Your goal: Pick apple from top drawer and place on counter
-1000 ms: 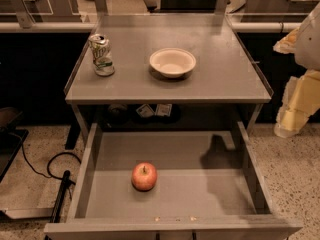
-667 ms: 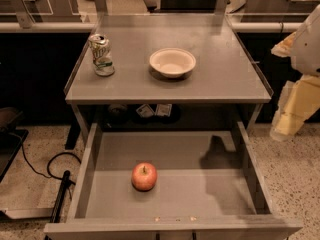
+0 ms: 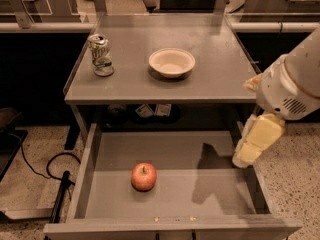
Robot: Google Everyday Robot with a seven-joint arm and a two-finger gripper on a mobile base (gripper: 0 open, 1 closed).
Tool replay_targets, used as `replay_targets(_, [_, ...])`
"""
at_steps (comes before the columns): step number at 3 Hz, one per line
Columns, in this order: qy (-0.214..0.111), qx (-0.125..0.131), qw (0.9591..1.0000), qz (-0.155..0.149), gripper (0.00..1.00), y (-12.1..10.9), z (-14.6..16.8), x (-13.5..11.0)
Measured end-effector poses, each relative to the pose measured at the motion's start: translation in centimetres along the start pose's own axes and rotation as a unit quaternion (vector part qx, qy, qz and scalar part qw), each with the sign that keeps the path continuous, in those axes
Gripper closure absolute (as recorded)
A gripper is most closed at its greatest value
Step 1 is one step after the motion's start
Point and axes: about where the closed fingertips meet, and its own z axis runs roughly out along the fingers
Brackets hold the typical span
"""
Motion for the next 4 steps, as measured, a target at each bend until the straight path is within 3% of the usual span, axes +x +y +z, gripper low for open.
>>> replay_targets(1, [-0.033, -0.031, 0.9989, 0.014, 0.00, 1.4, 2.9, -0.6])
replay_targets(3, [-0.051, -0.039, 0.9977, 0.021, 0.00, 2.2, 4.3, -0.5])
replay_targets(4, [-0.092, -0.045, 0.9941, 0.037, 0.00, 3.1, 7.6, -0.2])
